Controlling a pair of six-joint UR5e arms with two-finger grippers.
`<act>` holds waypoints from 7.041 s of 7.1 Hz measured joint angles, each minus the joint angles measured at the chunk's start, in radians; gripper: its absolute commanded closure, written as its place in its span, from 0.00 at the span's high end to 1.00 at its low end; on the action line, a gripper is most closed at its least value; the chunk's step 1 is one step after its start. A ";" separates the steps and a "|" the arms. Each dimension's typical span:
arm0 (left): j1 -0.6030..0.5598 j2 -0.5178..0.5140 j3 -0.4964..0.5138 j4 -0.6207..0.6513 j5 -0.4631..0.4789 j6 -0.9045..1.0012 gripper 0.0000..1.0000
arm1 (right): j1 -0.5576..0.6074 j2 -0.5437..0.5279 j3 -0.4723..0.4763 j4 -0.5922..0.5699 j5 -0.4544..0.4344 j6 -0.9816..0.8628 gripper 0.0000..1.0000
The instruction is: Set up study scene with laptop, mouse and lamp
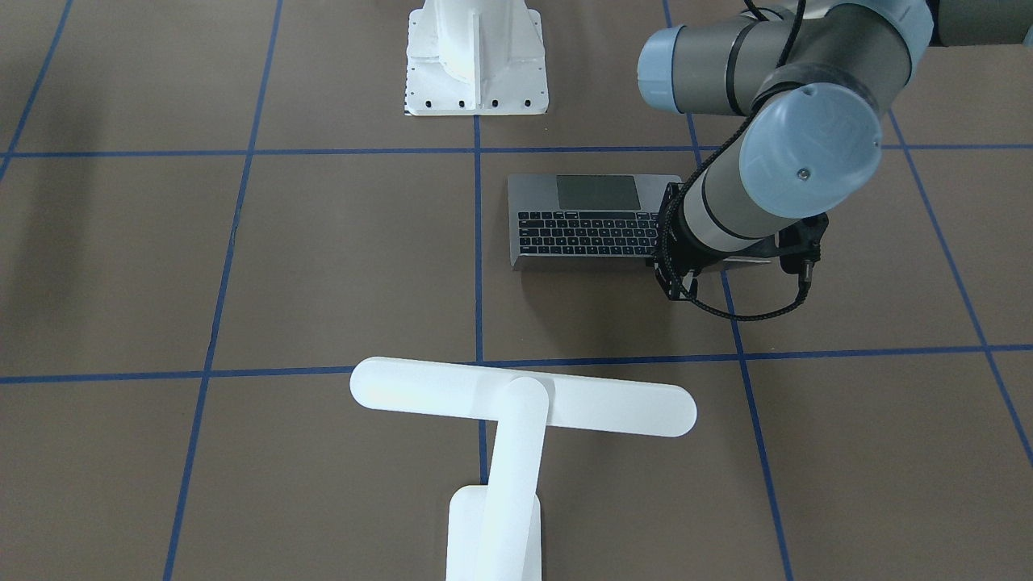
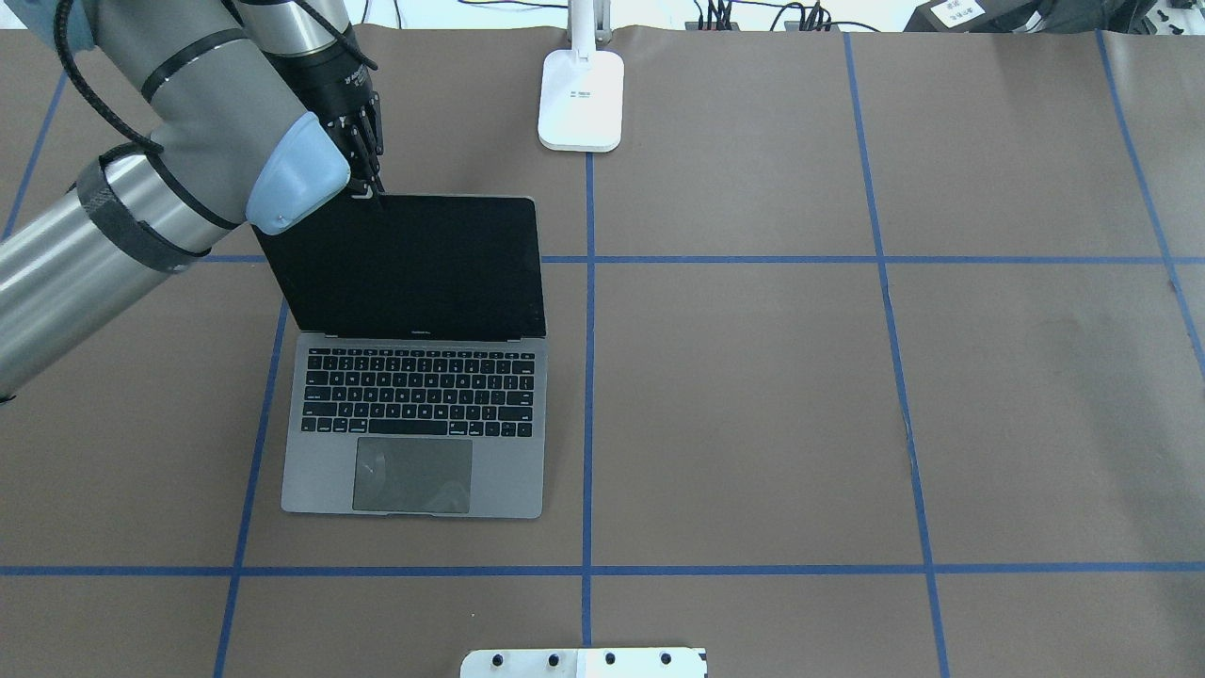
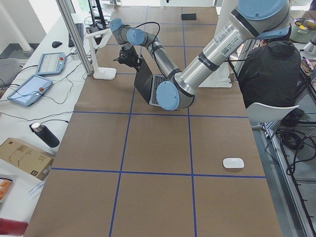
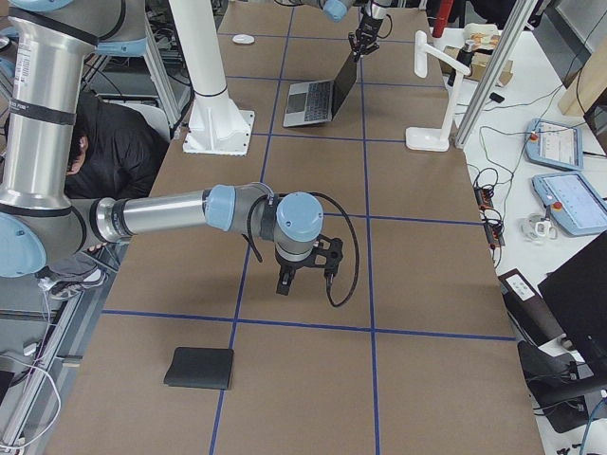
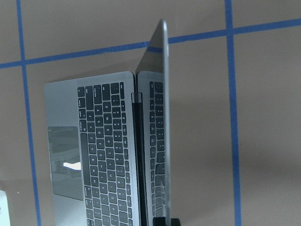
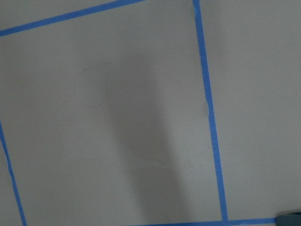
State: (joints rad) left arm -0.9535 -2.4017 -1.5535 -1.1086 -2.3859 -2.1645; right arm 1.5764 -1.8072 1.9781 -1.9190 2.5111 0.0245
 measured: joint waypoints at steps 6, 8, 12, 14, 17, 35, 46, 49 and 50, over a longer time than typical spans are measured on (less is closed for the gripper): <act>-0.023 0.012 0.091 -0.204 0.002 -0.111 0.00 | 0.000 0.001 0.001 0.000 0.000 0.000 1.00; -0.023 0.035 0.089 -0.264 0.002 -0.149 0.00 | 0.001 0.000 0.002 0.000 0.000 0.000 1.00; -0.024 0.111 0.028 -0.345 0.001 -0.219 0.36 | 0.001 0.000 0.003 0.000 0.000 0.000 1.00; -0.021 0.130 -0.012 -0.347 0.001 -0.227 1.00 | 0.001 0.000 0.000 0.000 -0.001 0.000 1.00; -0.018 0.127 -0.028 -0.346 0.001 -0.227 1.00 | 0.001 0.000 -0.009 0.000 -0.002 0.000 1.00; -0.063 0.478 -0.449 -0.334 0.166 0.656 1.00 | 0.001 -0.063 -0.195 0.091 -0.086 -0.635 1.00; -0.064 0.813 -0.582 -0.365 0.171 1.316 1.00 | -0.052 -0.007 -0.463 0.089 -0.031 -1.101 1.00; -0.064 0.851 -0.585 -0.416 0.171 1.320 1.00 | -0.074 0.004 -0.536 0.091 -0.043 -1.189 1.00; -0.064 0.854 -0.584 -0.421 0.172 1.320 1.00 | -0.080 0.005 -0.554 0.092 -0.044 -1.205 1.00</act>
State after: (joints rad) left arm -1.0171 -1.5477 -2.1372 -1.5296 -2.2141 -0.8441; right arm 1.4961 -1.8026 1.4236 -1.8269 2.4673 -1.1801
